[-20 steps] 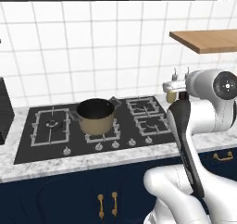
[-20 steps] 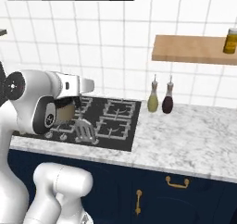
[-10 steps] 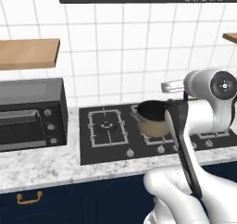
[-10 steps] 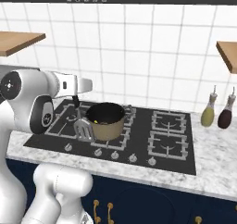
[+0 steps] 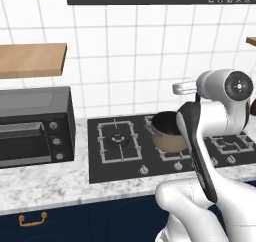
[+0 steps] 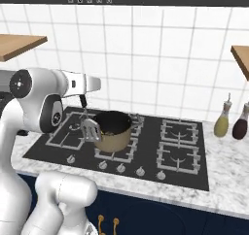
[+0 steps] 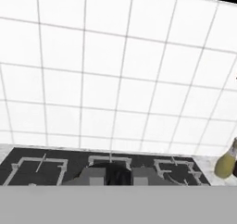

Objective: Put the lime and lemon in the pot. Retrieve the spatula and lightly stir the vegetables in the pot.

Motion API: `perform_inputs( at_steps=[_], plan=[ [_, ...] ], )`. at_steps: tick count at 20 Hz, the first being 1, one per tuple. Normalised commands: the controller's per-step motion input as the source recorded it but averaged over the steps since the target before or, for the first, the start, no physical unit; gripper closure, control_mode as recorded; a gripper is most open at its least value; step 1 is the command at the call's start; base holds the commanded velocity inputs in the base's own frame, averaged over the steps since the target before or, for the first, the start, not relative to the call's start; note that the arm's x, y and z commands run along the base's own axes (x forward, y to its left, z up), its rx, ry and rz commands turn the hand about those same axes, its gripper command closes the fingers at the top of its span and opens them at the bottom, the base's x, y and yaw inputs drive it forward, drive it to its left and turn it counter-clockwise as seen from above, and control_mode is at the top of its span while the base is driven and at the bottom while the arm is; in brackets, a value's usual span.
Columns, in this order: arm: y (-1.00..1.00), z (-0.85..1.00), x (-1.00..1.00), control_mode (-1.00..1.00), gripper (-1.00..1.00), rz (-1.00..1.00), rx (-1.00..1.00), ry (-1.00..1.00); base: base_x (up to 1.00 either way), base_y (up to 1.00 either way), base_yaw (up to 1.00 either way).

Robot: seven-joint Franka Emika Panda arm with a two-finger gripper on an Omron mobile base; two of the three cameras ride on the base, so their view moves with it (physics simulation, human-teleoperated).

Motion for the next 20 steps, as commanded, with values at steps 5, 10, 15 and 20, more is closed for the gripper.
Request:
perform_inputs(
  at_steps=[5, 10, 15, 20],
  plan=[
    [-0.05, 0.16, 1.0, -1.0, 1.0, 0.06, 0.0, -0.06, 0.0, 0.0, 0.0],
    [0.01, -0.31, 1.0, -1.0, 1.0, 0.02, 0.0, 0.0, 0.0, 0.0, 0.0],
    [-0.02, -0.68, 0.83, -1.0, 1.0, 0.0, 0.0, 0.01, 0.0, 0.0, 0.0],
    [-0.1, -0.62, 0.43, -1.0, 1.0, 0.0, 0.0, 0.04, 0.0, 0.0, 0.0]
  ],
)
